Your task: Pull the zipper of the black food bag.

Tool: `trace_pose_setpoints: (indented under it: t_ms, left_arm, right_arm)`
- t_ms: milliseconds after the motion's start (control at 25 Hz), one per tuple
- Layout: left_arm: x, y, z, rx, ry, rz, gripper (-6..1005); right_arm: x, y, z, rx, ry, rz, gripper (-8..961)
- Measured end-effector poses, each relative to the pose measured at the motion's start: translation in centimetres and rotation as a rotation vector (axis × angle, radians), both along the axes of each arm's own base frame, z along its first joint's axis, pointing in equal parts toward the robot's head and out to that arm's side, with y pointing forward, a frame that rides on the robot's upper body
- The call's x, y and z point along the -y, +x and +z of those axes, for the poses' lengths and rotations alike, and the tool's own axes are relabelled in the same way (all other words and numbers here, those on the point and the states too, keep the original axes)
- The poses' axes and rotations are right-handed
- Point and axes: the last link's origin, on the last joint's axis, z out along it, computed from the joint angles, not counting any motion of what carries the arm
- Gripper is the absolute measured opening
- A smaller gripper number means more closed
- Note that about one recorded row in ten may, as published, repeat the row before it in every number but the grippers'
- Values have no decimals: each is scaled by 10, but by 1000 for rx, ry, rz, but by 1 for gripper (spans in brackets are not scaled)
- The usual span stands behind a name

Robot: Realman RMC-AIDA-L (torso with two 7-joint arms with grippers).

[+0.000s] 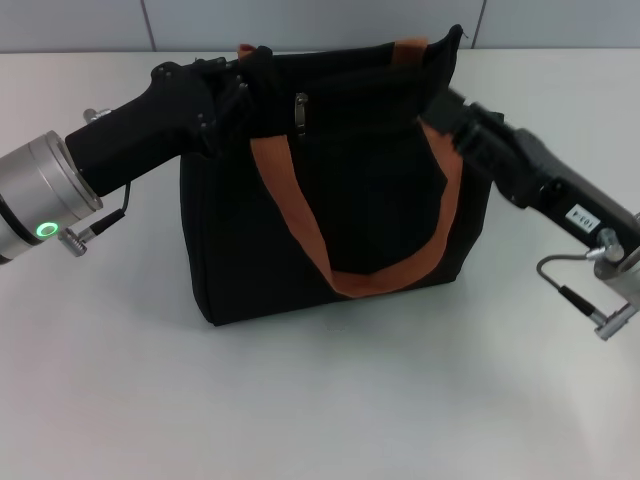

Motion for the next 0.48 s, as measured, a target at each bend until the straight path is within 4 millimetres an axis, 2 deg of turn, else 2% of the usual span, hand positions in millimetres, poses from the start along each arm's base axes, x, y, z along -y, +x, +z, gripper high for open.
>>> trace_pose_setpoints:
  t_ms: [240,480]
  left_arm:
    - [-2,5,0,4,5,-20,67]
    - [-4,13,3,29,14,-49,72]
  right_arm:
    - [-5,-3,3,-2,19,9,458]
    - [-14,-15,-1,34,35,56,367]
